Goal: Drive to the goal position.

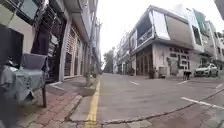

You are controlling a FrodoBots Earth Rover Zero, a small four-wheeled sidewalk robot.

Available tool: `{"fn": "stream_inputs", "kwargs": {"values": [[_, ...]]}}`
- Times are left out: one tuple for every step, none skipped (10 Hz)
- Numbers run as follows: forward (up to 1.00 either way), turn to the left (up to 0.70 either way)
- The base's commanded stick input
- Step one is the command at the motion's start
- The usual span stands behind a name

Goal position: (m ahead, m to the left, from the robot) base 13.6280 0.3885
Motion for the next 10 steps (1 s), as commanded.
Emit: {"fn": "stream_inputs", "kwargs": {"values": [[0.48,0.00],[0.48,0.00],[0.48,0.00],[0.48,0.00],[0.48,0.00],[0.48,0.00],[0.48,0.00],[0.48,-0.19],[0.48,-0.48],[0.48,-0.38]]}}
